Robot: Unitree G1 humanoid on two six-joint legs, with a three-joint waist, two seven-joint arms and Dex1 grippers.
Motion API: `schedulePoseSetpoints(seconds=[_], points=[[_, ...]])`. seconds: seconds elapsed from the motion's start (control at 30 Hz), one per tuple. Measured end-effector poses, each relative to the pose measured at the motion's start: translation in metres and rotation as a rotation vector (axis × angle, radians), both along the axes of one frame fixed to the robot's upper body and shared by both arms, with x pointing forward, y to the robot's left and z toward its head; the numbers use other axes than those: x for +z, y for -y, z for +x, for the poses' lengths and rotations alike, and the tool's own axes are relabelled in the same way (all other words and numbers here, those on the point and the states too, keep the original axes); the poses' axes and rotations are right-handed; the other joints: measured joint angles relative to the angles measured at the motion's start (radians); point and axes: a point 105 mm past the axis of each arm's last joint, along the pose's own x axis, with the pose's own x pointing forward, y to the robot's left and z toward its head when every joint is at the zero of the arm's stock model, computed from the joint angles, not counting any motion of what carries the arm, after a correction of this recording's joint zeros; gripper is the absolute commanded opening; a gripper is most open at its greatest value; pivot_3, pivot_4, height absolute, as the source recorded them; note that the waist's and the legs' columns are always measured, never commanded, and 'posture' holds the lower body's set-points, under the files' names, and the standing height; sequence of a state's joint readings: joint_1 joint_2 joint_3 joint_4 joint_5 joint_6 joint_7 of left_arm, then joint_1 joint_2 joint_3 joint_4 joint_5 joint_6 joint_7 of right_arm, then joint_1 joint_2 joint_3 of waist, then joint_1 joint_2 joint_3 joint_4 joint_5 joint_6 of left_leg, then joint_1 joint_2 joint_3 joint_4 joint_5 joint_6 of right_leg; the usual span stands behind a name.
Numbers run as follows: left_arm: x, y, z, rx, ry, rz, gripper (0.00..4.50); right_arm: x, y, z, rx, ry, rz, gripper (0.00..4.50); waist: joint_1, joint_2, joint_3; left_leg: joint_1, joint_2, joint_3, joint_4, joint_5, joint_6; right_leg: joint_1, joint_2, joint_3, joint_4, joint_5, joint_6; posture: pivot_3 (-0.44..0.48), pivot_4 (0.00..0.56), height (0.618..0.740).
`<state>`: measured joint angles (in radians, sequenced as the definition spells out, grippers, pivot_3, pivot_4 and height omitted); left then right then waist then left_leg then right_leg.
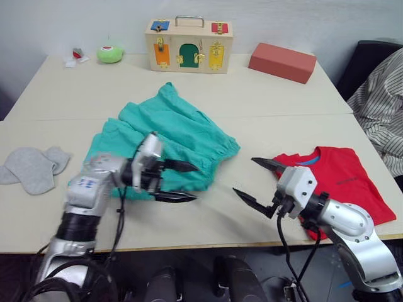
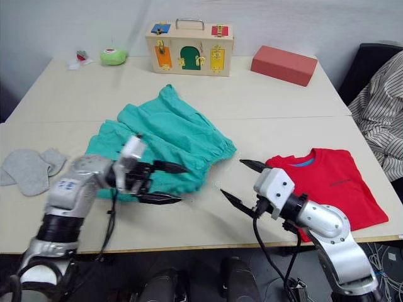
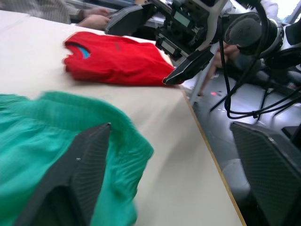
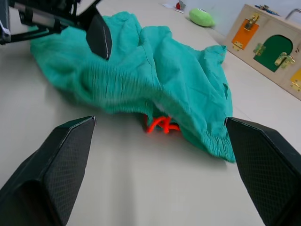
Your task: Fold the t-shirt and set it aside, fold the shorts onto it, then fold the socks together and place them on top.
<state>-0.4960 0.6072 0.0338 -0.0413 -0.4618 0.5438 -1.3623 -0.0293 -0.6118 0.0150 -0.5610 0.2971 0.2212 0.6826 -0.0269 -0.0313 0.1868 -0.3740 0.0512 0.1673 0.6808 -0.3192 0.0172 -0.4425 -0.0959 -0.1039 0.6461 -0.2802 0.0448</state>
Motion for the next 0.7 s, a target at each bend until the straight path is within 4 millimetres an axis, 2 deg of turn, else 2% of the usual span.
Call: schedulePoseSetpoints(seconds=[0.13, 0.27, 0.4, 0.5, 0.6, 0.7], points=[[-0.008, -0.037, 0.002, 0.164, 0.003, 0.055, 4.48, -0.007, -0.009, 0.007, 0.036, -0.016, -0.017, 4.5, 0.001, 0.0, 0.0, 0.0, -0.001, 0.0, 0.0, -0.001, 0.001, 0.0, -0.001, 0.0, -0.001, 0.0, 0.0, 0.0, 0.15, 0.74], [-0.006, -0.076, 0.006, 0.321, 0.138, 0.115, 4.48, -0.014, -0.023, 0.005, 0.125, -0.015, -0.047, 4.5, 0.001, 0.0, 0.0, -0.001, 0.0, -0.001, -0.001, -0.001, 0.0, 0.0, -0.001, -0.002, -0.002, 0.0, -0.001, 0.0, 0.15, 0.74], [-0.034, -0.126, -0.007, 0.357, 0.212, 0.342, 4.48, -0.038, -0.041, 0.003, 0.233, -0.057, -0.146, 4.5, -0.005, 0.001, 0.0, -0.001, 0.001, 0.0, -0.001, -0.002, -0.001, -0.001, -0.001, -0.002, -0.002, -0.001, -0.002, 0.0, 0.15, 0.74], [-0.051, -0.161, -0.013, 0.399, 0.231, 0.461, 4.48, -0.047, -0.053, 0.016, 0.229, -0.012, -0.214, 4.5, -0.004, 0.001, 0.0, -0.001, 0.002, 0.0, -0.001, -0.004, -0.002, -0.002, -0.001, -0.003, -0.001, -0.002, -0.003, 0.0, 0.15, 0.74], [-0.055, -0.183, -0.014, 0.475, 0.26, 0.496, 4.48, -0.062, -0.065, 0.025, 0.238, -0.033, -0.298, 4.5, -0.002, 0.001, 0.0, -0.001, 0.002, 0.0, -0.001, -0.005, -0.002, -0.002, -0.001, -0.004, -0.001, -0.002, -0.004, 0.0, 0.15, 0.74], [-0.062, -0.193, -0.014, 0.504, 0.272, 0.528, 4.5, -0.067, -0.07, 0.027, 0.242, -0.055, -0.315, 3.9, 0.0, 0.0, 0.0, -0.002, 0.002, 0.0, -0.001, -0.006, -0.001, -0.001, -0.002, -0.004, -0.001, -0.002, -0.004, 0.0, 0.15, 0.74]])
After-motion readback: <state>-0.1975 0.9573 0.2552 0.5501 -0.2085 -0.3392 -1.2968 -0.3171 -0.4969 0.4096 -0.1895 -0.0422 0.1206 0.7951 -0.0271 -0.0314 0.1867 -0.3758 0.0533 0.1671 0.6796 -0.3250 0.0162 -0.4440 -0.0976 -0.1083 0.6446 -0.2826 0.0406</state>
